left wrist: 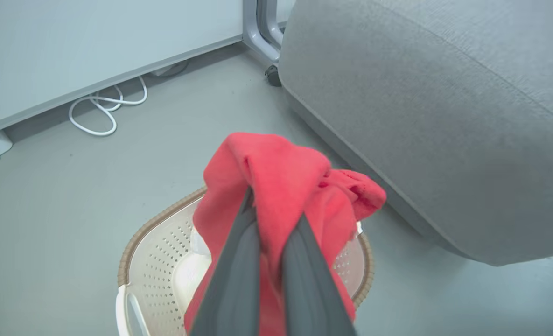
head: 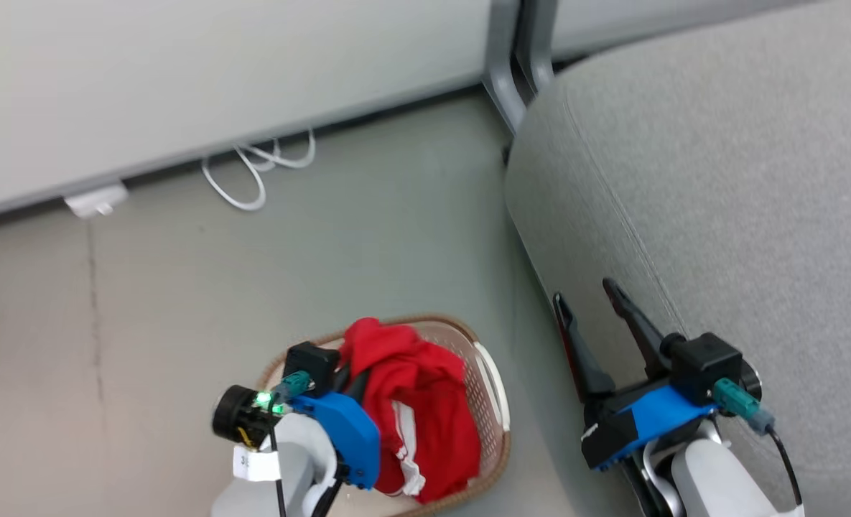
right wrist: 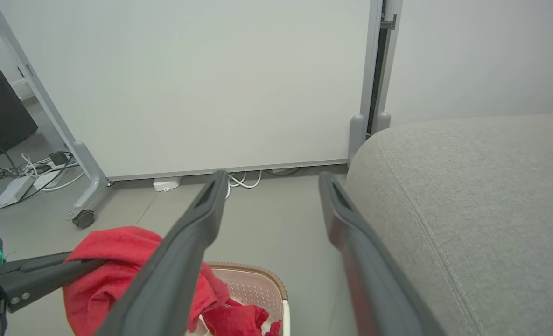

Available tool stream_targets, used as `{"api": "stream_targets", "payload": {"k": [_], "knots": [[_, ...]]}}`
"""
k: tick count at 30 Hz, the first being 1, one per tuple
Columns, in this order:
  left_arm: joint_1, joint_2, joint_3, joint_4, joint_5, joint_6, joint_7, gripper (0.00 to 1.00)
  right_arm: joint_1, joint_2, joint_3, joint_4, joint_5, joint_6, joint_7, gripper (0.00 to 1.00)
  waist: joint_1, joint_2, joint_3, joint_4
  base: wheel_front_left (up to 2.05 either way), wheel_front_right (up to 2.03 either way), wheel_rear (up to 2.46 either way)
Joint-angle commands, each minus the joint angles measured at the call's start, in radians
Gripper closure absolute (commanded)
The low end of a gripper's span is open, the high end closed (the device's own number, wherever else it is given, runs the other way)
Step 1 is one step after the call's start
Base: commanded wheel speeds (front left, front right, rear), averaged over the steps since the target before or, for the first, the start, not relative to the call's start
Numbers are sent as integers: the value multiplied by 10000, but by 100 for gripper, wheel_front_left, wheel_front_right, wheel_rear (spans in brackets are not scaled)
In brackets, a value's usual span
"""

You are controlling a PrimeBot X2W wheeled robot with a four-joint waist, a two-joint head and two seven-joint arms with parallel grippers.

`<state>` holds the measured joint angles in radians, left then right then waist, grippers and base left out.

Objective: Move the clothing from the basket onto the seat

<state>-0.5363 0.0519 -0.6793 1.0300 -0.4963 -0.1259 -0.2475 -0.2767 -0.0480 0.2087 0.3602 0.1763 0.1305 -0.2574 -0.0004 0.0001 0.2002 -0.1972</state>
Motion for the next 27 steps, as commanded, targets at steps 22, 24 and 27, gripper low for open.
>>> {"api": "stream_targets", "payload": {"k": [22,24,27], "knots": [[-1902,-10,-2409,-3529,-2237,720,1134,100,1256,-41,598,-441,148,5,657,0,4,-1,-2460,1725,0,0,0],[-2013,-12,-2581,-3509,-2351,825,1100,100,1264,-41,658,-481,163,5,694,0,4,-1,-2468,1688,0,0,0],[-2096,-9,-2769,-3469,-2553,895,1013,100,1317,-41,727,-531,170,5,754,0,4,-1,-2477,1635,0,0,0]]}}
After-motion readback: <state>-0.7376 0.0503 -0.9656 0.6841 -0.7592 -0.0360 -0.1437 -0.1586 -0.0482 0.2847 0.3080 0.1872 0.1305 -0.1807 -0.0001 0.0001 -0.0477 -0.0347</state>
